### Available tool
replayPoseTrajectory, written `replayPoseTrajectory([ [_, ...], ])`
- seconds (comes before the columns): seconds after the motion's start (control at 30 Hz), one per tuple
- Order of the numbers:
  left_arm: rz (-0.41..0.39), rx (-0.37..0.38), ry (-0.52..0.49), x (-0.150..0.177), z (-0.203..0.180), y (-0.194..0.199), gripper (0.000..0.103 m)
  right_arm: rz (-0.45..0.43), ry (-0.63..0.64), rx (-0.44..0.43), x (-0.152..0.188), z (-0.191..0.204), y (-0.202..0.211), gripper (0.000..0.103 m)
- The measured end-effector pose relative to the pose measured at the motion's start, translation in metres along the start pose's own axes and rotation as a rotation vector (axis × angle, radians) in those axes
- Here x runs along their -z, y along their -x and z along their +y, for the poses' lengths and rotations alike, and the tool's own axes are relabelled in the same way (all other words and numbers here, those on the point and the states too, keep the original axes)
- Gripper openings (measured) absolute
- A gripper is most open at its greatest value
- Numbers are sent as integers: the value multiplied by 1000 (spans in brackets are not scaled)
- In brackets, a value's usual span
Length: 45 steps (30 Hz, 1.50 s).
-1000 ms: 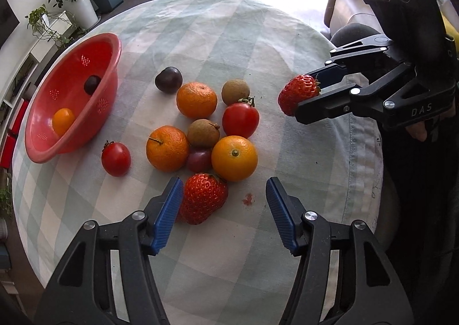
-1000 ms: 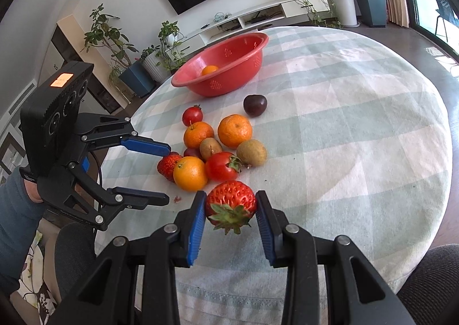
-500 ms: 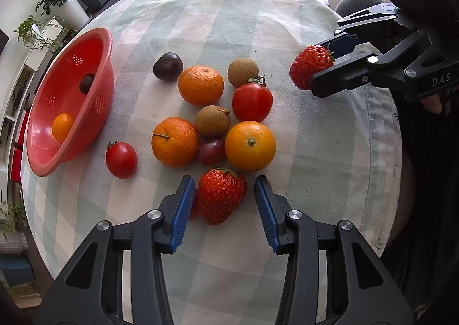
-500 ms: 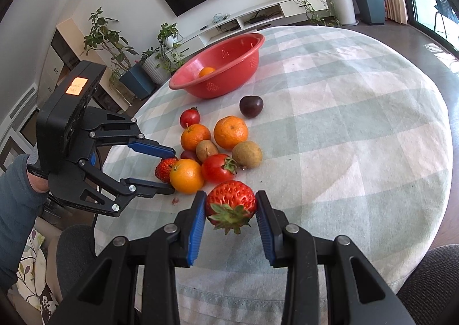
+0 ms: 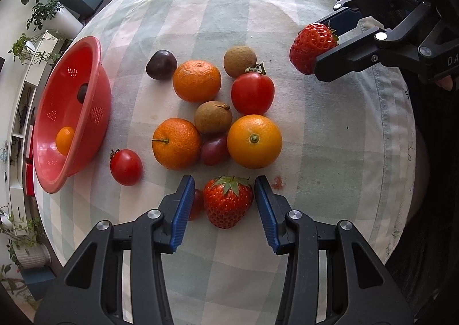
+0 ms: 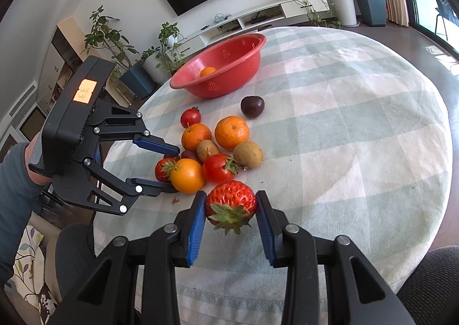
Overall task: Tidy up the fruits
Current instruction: 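Grasp a strawberry with the right tool while the left tool grasps another strawberry, then carry both strawberries over the red bowl and open both tools to drop them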
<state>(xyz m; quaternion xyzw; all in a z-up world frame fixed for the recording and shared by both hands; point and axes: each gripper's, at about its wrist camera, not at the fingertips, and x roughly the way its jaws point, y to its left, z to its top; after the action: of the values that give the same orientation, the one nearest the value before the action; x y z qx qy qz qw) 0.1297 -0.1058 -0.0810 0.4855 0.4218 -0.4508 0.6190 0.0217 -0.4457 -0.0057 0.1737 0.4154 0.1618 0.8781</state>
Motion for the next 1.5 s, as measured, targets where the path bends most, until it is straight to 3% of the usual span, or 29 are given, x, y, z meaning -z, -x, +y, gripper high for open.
replayPoseTrajectory([
  [0.53, -22, -113, -92, 12, -26, 6, 39, -17, -2, -4, -2, 1, 3, 37],
  [0.57, -22, -117, -85, 12, -25, 5, 34, -18, -4, -4, -2, 0, 3, 37],
  [1.03, -101, -87, 54, 24, -13, 21, 32, -33, -17, -12, -4, -3, 5, 37],
  [1.5, -320, -35, 299, 57, -7, 67, 32, -57, -3, -16, -6, 4, 14, 37],
])
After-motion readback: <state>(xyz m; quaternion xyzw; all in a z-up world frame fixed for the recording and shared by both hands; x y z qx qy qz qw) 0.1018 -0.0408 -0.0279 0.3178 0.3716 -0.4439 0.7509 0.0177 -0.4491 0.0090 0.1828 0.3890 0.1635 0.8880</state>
